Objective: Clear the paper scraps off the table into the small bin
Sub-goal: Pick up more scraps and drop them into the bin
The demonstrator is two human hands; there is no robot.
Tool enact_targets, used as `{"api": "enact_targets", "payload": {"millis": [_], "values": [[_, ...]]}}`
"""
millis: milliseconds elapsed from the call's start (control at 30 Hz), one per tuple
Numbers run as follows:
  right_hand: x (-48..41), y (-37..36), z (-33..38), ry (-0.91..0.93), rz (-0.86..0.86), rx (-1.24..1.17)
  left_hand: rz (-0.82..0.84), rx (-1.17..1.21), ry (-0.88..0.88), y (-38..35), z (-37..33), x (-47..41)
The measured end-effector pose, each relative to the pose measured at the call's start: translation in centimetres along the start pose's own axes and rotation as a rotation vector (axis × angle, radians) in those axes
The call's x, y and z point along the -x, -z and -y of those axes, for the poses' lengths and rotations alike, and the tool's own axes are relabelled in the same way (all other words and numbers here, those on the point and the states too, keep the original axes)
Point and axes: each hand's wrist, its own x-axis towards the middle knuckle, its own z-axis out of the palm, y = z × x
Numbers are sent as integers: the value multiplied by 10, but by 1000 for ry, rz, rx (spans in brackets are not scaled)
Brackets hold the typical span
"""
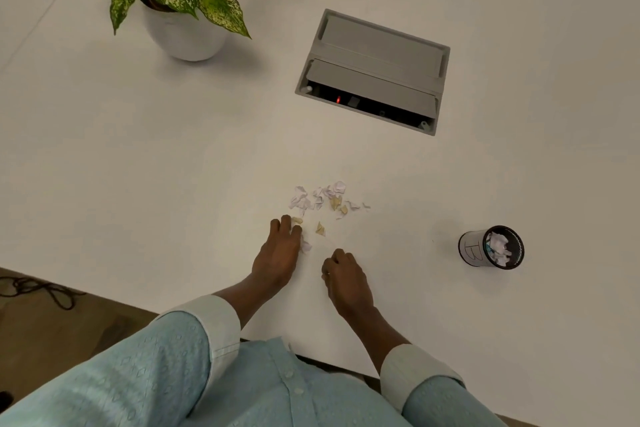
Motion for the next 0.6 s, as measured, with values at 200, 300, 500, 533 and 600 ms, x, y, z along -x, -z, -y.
{"api": "enact_targets", "payload": {"millis": [200,300,500,533,600], "values": [[1,2,-10,-103,-74,-172,-54,102,-25,2,4,-4],[9,8,-21,-174,-150,-299,-100,197,-22,4,-2,-2],[34,35,-63,-406,-398,-537,-166,406,-20,17,-59,-7],[38,43,-71,-433,-436,-566,-178,449,-19,20,-73,-9],[46,59,-85,-476,-520,-625,-211,539,-32,27,-105,-15]]}}
